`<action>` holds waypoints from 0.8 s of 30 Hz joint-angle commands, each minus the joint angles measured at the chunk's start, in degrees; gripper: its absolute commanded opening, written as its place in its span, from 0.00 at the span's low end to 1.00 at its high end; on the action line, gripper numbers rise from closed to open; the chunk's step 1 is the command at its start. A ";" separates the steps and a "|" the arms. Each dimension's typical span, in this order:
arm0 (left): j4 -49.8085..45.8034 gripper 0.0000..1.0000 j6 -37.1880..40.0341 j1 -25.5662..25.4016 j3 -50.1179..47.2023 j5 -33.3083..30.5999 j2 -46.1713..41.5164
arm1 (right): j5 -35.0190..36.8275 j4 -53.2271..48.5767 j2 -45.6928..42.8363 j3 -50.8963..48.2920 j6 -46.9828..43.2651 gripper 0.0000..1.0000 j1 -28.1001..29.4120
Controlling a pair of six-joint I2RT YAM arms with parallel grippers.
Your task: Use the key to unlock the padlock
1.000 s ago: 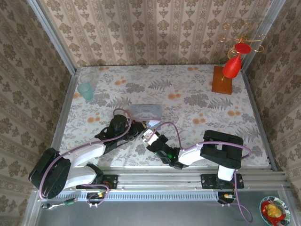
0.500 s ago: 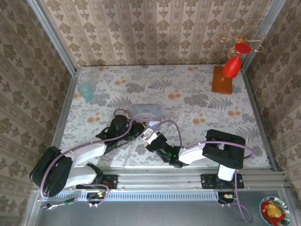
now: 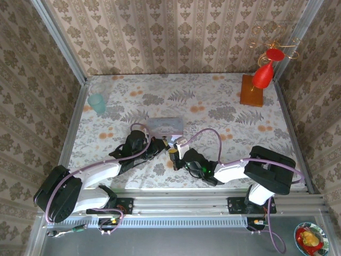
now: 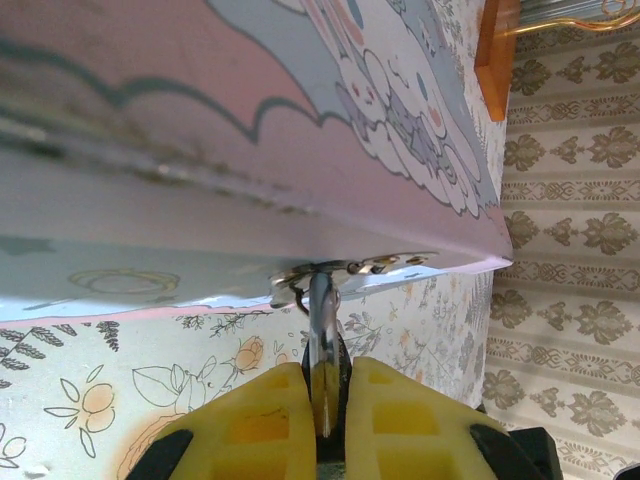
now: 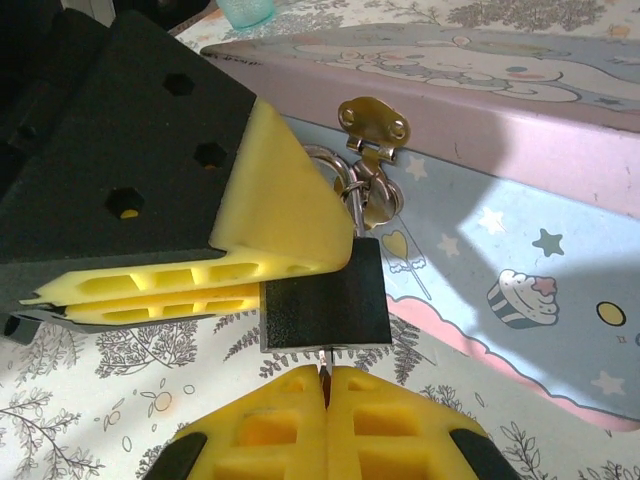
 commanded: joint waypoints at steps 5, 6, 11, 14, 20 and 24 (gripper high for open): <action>0.55 0.00 1.17 0.15 1.40 -1.33 2.56 | 3.39 -5.54 -4.66 -2.00 3.29 0.34 -1.41; 0.50 0.00 1.50 0.08 1.56 -1.51 2.84 | 3.41 -5.84 -5.39 -2.57 3.49 0.36 -1.54; -2.78 0.00 3.83 -1.62 3.93 -2.62 5.05 | 3.35 -8.31 -9.25 -4.57 6.07 0.40 -2.84; -3.86 0.00 4.78 -3.19 4.90 -3.93 7.20 | 4.28 -12.26 -11.09 -4.79 9.25 0.46 -3.58; -3.77 0.00 5.94 -5.05 6.71 -4.56 11.65 | 2.08 -12.29 -14.66 -6.48 11.81 0.47 -4.45; -3.77 0.14 6.33 -5.53 7.48 -4.38 12.32 | 1.45 -13.34 -15.38 -6.26 12.29 0.48 -4.66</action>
